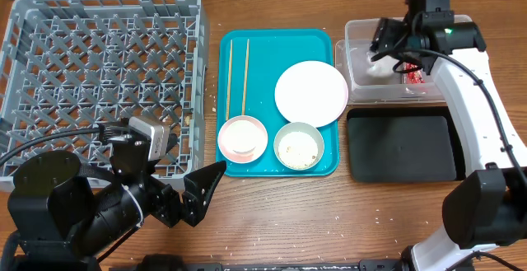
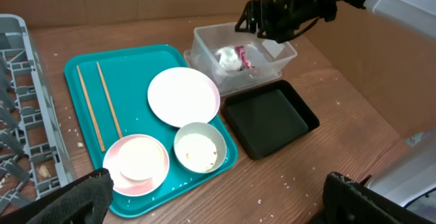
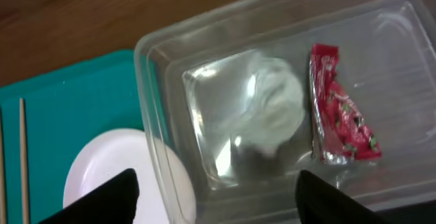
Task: Sort waste into correct bins and load items into the dishwasher
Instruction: 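Grasp the white tissue with the right gripper, drop it in the bin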
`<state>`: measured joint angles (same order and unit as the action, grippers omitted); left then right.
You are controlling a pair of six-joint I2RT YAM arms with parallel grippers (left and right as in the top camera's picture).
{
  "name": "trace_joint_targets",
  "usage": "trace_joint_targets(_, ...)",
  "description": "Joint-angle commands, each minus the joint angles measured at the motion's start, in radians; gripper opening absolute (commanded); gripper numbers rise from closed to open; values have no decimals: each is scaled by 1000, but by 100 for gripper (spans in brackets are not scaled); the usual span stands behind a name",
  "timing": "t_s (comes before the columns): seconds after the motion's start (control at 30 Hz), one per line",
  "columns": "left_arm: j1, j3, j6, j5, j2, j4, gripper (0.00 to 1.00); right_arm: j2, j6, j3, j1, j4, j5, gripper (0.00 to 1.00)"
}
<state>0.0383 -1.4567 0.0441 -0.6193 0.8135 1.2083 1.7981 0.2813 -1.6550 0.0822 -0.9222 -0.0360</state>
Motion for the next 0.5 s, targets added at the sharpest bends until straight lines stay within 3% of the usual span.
trace_joint_targets(0.0,-5,-10,-22,2,-4,-1,100,-43,-61,-12,70,-27,78,60)
trace_joint_targets(0.03,-5,-10,-22,2,-4,-1,100,-48,-76,-12,90,-36,104,45)
trace_joint_targets(0.07,-5,-10,-22,2,-4,-1,100,-48,-76,-12,121,-55,117,23)
trace_joint_targets(0.13,-5,-10,-23,2,-4,-1,100,-39,-49,1,187,-97,89,4)
trace_joint_targets(0.27,-5,-10,-22,2,-4,-1,100,13,119,39,280,-240,-88,4)
trace_joint_targets(0.47,-5,-10,-22,2,-4,-1,100,50,155,141,289,-212,-83,4)
